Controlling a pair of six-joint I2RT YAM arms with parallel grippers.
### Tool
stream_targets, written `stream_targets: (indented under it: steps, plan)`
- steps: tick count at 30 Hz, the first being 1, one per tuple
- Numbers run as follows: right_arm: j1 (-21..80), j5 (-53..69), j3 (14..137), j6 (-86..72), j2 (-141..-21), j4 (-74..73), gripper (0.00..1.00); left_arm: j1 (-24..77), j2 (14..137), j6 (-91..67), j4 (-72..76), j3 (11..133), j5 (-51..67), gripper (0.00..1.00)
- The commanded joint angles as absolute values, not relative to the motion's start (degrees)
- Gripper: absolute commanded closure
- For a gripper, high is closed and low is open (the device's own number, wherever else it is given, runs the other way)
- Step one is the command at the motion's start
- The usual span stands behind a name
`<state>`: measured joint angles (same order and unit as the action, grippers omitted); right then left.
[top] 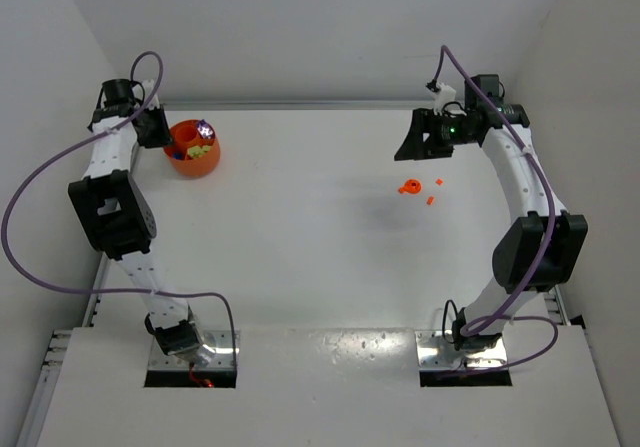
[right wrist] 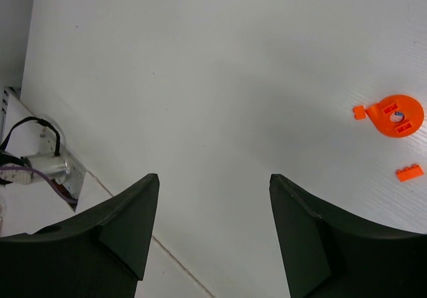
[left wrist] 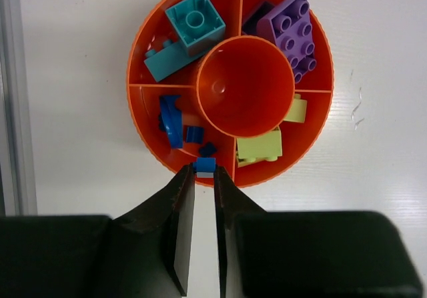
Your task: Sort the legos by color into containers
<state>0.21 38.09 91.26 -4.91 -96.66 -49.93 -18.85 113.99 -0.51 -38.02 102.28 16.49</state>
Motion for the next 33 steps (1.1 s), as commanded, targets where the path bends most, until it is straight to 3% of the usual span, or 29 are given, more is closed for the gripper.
stream_targets:
  steps: [1, 11, 14, 20, 23, 27, 31, 33]
  plan:
    - [0.5, 38.1, 91.1, -4.1, -96.9, -49.9, 0.32, -19.4, 115.0, -1.8, -37.2, 105.0, 16.3, 0.78]
    - [0.5, 38.1, 91.1, -3.6, -96.9, -49.9, 0.32, -19.4, 116.0, -2.3, -37.7, 106.6, 16.3, 0.6]
    - [0.5, 38.1, 91.1, -3.6, -96.9, -49.9, 0.32, -19.4, 116.0, -2.3, -37.7, 107.1, 16.3, 0.6]
    - [0.5, 35.3, 89.3, -2.3, -95.5, -49.1, 0.32, -20.0, 110.3, -0.6, -36.0, 104.5, 24.9, 0.6]
    - [0.5, 28.5, 86.3, 0.0, -93.7, -47.3, 0.33, -20.0, 102.9, 1.6, -33.4, 102.0, 32.9, 0.55]
    - [0.5, 22.0, 81.5, 7.4, -93.1, -45.2, 0.34, -20.0, 93.7, -2.1, -30.2, 96.5, 41.0, 0.01]
    - [-0.3, 17.2, 77.1, 13.3, -93.1, -41.4, 0.35, -20.0, 87.2, -15.4, -22.4, 90.4, 45.5, 0.0]
    - [-0.3, 15.5, 76.4, 16.2, -94.0, -39.0, 0.35, -21.3, 84.0, -20.9, -10.4, 84.5, 54.7, 0.0]
